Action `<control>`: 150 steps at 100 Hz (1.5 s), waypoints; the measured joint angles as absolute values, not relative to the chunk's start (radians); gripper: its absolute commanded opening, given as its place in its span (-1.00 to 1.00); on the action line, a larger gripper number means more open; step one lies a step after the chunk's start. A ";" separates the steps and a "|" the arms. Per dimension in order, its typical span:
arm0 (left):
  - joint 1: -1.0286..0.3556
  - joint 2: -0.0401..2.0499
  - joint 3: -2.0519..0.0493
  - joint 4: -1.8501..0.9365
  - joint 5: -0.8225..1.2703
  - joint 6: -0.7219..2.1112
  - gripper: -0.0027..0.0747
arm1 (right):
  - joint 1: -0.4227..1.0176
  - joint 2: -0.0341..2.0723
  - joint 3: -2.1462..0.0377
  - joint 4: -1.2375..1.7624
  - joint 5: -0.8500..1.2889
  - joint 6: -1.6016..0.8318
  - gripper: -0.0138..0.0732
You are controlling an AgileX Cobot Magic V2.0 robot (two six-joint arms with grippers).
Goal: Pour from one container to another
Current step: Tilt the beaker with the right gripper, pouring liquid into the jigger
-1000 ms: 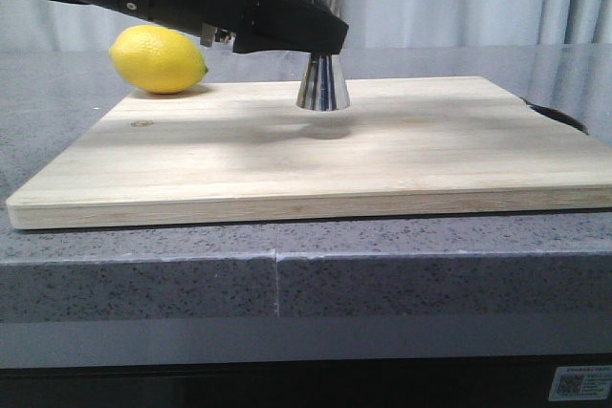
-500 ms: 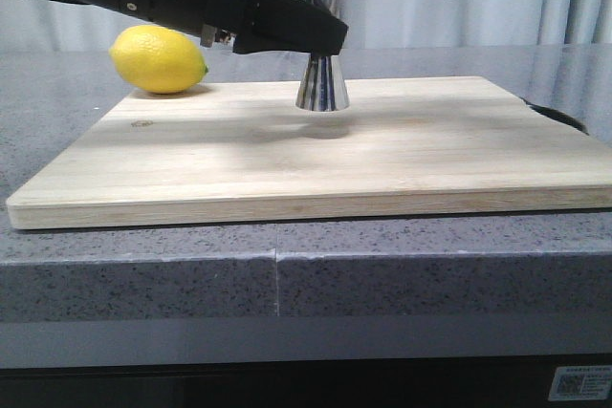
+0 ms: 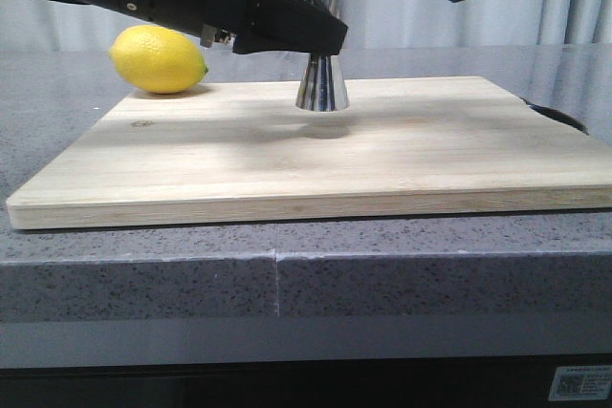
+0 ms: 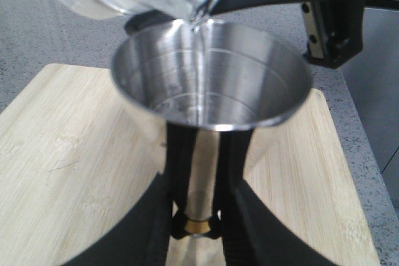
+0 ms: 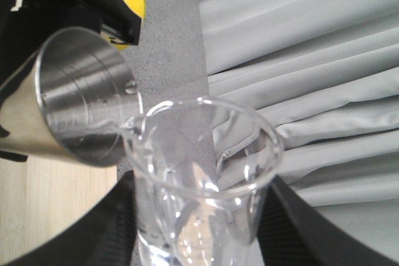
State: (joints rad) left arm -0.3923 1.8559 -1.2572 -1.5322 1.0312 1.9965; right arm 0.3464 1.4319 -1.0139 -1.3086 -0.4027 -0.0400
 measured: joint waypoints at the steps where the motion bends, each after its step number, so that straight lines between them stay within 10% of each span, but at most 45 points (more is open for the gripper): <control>1: -0.392 1.856 -1.257 -1.532 1.031 1.997 -0.69 | 0.346 1.432 -1.014 -1.311 -0.403 -0.040 -0.23; 150: -0.392 1.856 -1.257 -1.532 1.030 1.997 -0.69 | 0.346 1.432 -1.038 -1.376 -0.383 -0.040 -0.24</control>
